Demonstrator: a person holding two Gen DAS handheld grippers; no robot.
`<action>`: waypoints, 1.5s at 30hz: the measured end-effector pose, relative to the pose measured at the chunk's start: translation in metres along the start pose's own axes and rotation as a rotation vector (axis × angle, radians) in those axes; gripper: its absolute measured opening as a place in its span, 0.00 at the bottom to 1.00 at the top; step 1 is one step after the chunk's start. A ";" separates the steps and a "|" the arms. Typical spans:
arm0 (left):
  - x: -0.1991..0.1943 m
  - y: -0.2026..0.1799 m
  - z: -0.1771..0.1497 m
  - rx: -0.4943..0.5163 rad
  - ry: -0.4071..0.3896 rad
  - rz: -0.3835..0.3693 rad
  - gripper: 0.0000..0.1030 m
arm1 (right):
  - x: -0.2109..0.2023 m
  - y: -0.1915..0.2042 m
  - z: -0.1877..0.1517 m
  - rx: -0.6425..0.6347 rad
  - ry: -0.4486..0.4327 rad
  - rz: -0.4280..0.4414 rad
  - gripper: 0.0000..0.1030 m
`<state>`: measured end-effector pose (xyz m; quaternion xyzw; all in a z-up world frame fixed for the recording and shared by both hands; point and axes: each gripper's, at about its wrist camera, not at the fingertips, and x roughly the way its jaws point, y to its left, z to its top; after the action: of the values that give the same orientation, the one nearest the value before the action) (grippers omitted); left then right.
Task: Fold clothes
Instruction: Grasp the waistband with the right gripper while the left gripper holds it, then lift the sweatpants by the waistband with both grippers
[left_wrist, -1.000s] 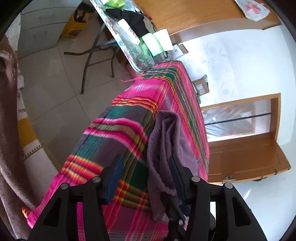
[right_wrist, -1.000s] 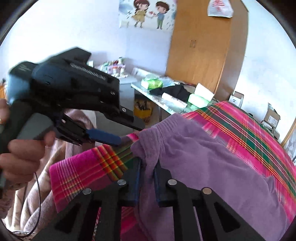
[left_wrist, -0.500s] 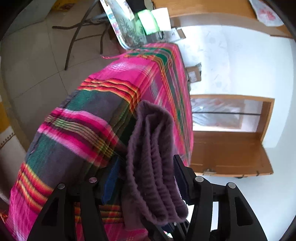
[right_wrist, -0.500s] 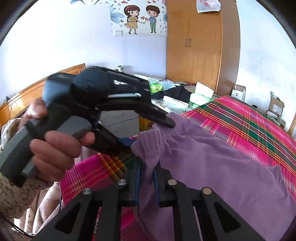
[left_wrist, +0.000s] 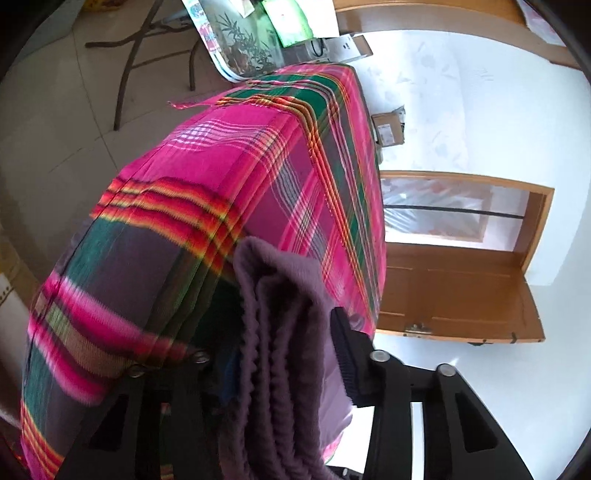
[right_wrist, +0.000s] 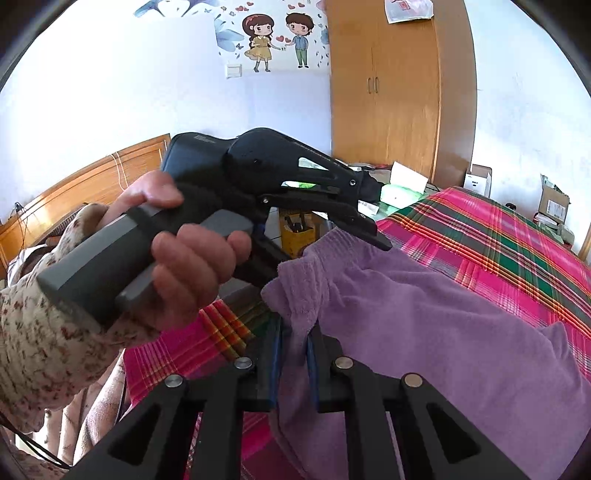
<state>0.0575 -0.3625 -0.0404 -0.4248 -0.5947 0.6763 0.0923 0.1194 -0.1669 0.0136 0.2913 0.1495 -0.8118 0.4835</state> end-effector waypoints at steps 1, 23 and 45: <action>0.001 0.000 0.001 0.008 -0.004 0.010 0.22 | 0.002 0.000 0.000 0.000 0.004 -0.003 0.12; -0.023 0.003 0.017 0.106 -0.039 0.034 0.14 | 0.043 0.038 0.017 -0.164 0.095 -0.068 0.10; -0.023 0.006 0.019 0.087 -0.064 0.134 0.14 | 0.055 0.033 0.012 -0.092 0.181 -0.023 0.11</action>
<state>0.0610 -0.3920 -0.0364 -0.4372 -0.5375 0.7196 0.0462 0.1242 -0.2282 -0.0097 0.3394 0.2330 -0.7799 0.4715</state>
